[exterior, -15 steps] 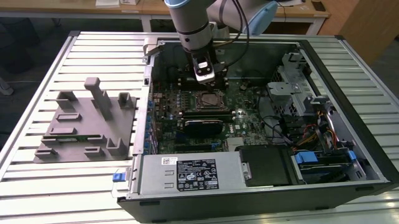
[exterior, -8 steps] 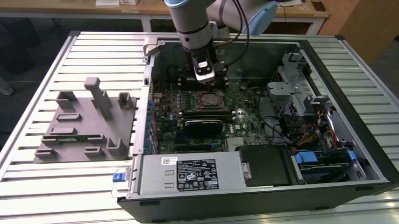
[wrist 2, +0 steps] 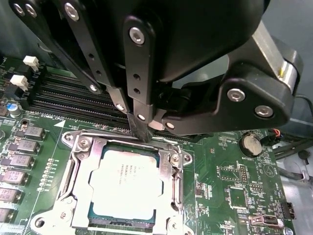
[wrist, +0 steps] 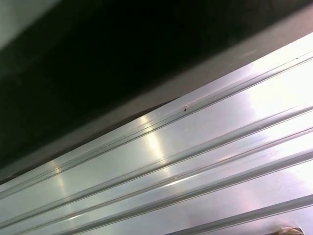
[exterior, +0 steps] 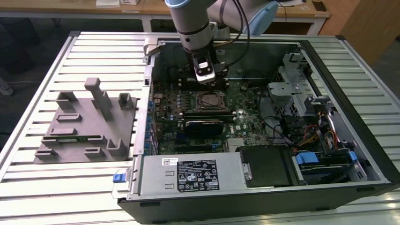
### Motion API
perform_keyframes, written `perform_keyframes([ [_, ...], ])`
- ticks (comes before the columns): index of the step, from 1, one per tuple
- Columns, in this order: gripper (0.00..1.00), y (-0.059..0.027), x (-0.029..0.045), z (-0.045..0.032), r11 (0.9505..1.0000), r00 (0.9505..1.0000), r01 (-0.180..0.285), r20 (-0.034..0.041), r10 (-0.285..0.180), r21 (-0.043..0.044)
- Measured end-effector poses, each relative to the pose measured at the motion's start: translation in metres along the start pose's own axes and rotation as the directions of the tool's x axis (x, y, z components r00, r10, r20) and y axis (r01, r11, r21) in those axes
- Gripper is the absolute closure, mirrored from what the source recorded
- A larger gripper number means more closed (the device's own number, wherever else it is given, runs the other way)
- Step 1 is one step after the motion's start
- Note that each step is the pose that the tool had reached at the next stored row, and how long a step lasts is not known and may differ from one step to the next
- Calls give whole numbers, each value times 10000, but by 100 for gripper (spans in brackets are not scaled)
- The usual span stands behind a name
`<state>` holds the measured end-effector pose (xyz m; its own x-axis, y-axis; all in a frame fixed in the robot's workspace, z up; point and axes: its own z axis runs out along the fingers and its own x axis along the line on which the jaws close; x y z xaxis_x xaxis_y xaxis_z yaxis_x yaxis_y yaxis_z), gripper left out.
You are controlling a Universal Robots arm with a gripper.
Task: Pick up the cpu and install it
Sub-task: 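Install the first cpu locking lever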
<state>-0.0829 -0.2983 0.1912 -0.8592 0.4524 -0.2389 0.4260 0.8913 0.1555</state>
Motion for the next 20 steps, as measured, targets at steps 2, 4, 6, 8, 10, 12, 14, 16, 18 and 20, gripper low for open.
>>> perform_keyframes([
  [2,89,0,1,2,10000,10000,0,1,0,-1],
  [4,89,-1,1,4,10000,10000,1,0,-1,-1],
  [6,89,-2,1,6,10000,10000,3,0,-3,-1],
  [8,89,-2,2,10,10000,10000,4,0,-4,-3],
  [10,89,-3,2,12,10000,10000,5,-1,-5,-3],
  [12,89,-3,1,12,10000,10000,2,-8,-2,-17],
  [14,89,-5,-3,13,9999,10000,-28,-50,28,-105],
  [16,89,-12,-11,14,9998,9999,-58,-96,56,-194],
  [18,89,-22,-20,16,9997,9999,-66,-105,64,-217],
  [20,89,-35,-31,16,9997,9999,-67,-106,65,-218],
])
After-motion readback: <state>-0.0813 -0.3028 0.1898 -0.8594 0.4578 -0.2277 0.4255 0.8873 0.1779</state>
